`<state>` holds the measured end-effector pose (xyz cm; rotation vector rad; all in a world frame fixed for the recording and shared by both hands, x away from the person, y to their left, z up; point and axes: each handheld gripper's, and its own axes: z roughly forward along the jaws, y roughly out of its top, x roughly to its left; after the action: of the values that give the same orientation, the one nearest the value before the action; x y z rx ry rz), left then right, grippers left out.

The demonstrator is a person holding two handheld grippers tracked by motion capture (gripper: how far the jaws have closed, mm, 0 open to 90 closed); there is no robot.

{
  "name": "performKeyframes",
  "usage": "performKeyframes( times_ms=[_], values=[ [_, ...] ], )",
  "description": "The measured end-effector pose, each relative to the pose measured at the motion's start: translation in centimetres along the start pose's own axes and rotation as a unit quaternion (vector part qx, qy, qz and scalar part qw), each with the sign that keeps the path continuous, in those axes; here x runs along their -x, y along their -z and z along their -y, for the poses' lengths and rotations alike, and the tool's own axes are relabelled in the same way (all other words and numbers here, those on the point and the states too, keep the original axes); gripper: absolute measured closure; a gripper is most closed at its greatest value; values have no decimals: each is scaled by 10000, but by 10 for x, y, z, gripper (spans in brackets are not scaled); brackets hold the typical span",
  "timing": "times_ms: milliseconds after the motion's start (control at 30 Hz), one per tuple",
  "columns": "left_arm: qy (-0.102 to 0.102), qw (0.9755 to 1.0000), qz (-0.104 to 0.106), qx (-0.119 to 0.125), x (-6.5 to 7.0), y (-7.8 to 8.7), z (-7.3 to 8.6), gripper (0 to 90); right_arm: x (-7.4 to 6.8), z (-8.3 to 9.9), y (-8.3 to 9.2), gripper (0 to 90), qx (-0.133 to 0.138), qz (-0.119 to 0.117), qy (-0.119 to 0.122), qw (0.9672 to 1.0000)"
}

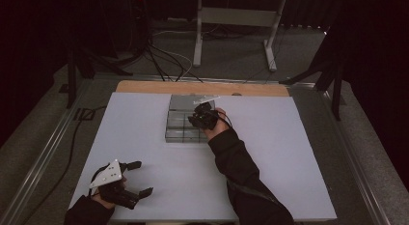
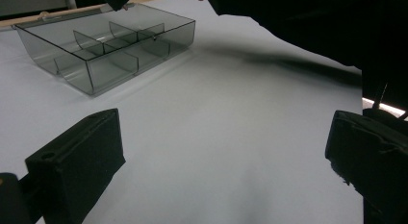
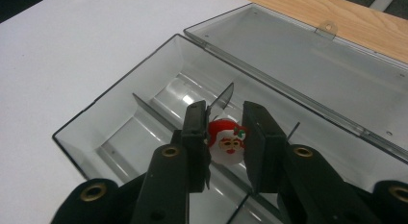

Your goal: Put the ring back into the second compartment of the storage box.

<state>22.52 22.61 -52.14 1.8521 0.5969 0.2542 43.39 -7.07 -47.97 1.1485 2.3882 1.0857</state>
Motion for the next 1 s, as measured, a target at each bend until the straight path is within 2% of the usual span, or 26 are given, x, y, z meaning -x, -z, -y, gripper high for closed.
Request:
performKeyframes(
  times_ms=[267, 500, 533, 633, 733, 900, 967, 1000],
  values=[
    [-8, 10000, 5, 21, 0, 1, 0, 3, 1, -3, -9, 714, -68, -5, -23, 10000],
    [3, 10000, 8, 19, -1, 1, 0, 3, 3, -2, -14, 691, -93, 93, -13, 9999],
    [12, 10000, 2, 16, -1, 0, 0, 3, 3, -1, -16, 609, -88, 125, -17, 9999],
    [-3, 10000, 9, 14, 0, 0, 0, 3, 4, 1, -13, 474, 22, 62, -116, 9999],
    [11, 10000, -1, 19, 0, 0, 0, 3, 5, 1, -7, 379, 94, -48, -196, 9998],
    [13, 10000, -9, 11, -1, 0, 0, 3, 6, 0, 1, 291, 156, -176, -259, 9994],
    [-2, 10000, -11, 0, 0, 0, 0, 3, 6, 2, 7, 231, 283, -314, -367, 9984],
    [-8, 10000, -7, -3, 0, 0, 0, 3, 6, 2, 9, 190, 290, -453, -291, 9981]
  ],
)
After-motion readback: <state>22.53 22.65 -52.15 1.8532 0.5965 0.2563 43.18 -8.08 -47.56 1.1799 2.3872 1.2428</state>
